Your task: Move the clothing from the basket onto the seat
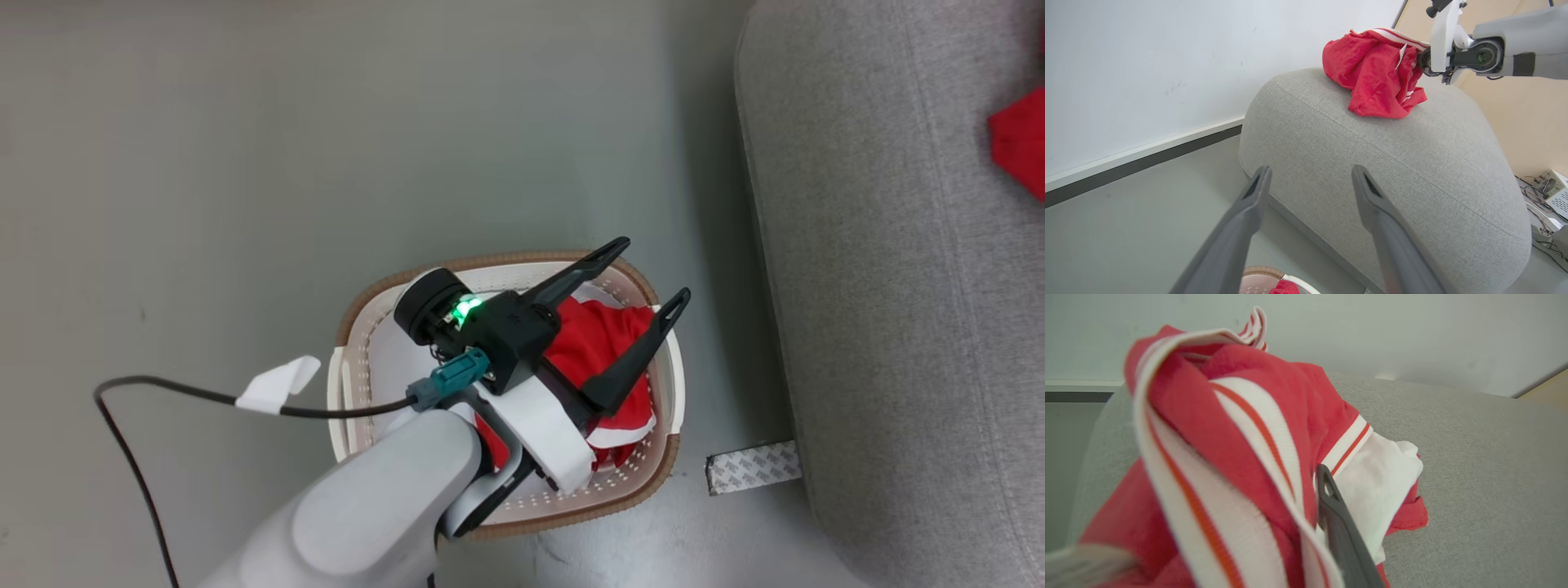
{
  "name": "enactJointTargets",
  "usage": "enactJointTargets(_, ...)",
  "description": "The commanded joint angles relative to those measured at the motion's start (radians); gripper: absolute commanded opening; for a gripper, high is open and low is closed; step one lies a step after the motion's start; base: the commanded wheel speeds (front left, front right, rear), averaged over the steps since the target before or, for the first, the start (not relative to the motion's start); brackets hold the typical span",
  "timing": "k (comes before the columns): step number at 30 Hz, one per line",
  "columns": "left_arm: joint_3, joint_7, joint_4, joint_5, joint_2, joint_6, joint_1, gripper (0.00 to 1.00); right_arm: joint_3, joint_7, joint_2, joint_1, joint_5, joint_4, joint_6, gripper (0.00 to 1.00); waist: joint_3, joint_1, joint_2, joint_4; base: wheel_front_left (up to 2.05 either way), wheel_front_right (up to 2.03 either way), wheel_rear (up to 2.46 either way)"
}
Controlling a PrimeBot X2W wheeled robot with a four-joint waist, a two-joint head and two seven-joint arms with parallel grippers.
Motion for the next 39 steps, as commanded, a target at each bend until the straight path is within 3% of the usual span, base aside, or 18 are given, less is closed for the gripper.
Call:
enactJointTargets(1, 0.001, -0.008, 0.005, -0.006, 0.006, 0.001, 0.005, 1.0, 0.016, 0.011, -0.011, 0.02, 0.025, -0.011, -0.003, 1.0, -0.015, -0.0001, 0.0, -0.007, 0.0, 0.0, 0.0)
enactJointTargets(6, 0.005, -0.02, 0.025, -0.021, 0.003, 0.002, 0.027, 1.0, 0.108, 0.044, -0.021, 0.045, 0.081, -0.042, -0.003, 1.0, -0.073, -0.0001, 0.0, -0.024, 0.0, 0.0, 0.0)
enactJointTargets(14, 0.028, -0.045, 0.061, -0.062, 0.008, 0.013, 0.107, 1.0, 0.335, 0.128, -0.052, 0.14, 0.157, -0.143, -0.003, 1.0, -0.244, -0.0001, 0.0, -0.06, 0.0, 0.0, 0.0)
enactJointTargets(21, 0.084, -0.058, 0.059, -0.1, 0.019, 0.037, 0.201, 1.0, 0.467, 0.025, -0.108, 0.172, 0.232, -0.293, -0.003, 1.0, -0.409, -0.0001, 0.0, -0.066, 0.0, 0.0, 0.0)
enactJointTargets(27, 0.195, -0.06, 0.025, -0.12, 0.055, 0.082, 0.255, 1.0, 0.479, -0.116, -0.125, 0.192, 0.272, -0.363, -0.003, 1.0, -0.487, -0.0001, 0.0, -0.048, 0.0, 0.0, 0.0)
enactJointTargets(32, 0.312, -0.06, -0.015, -0.117, 0.095, 0.123, 0.324, 1.0, 0.443, -0.231, -0.101, 0.241, 0.298, -0.38, -0.003, 1.0, -0.548, -0.0001, 0.0, -0.017, 0.0, 0.0, 0.0)
enactJointTargets(39, 0.431, -0.059, -0.049, -0.117, 0.136, 0.155, 0.468, 1.0, 0.353, -0.302, -0.061, 0.386, 0.249, -0.435, -0.003, 1.0, -0.61, -0.0001, 0.0, 0.029, 0.0, 0.0, 0.0)
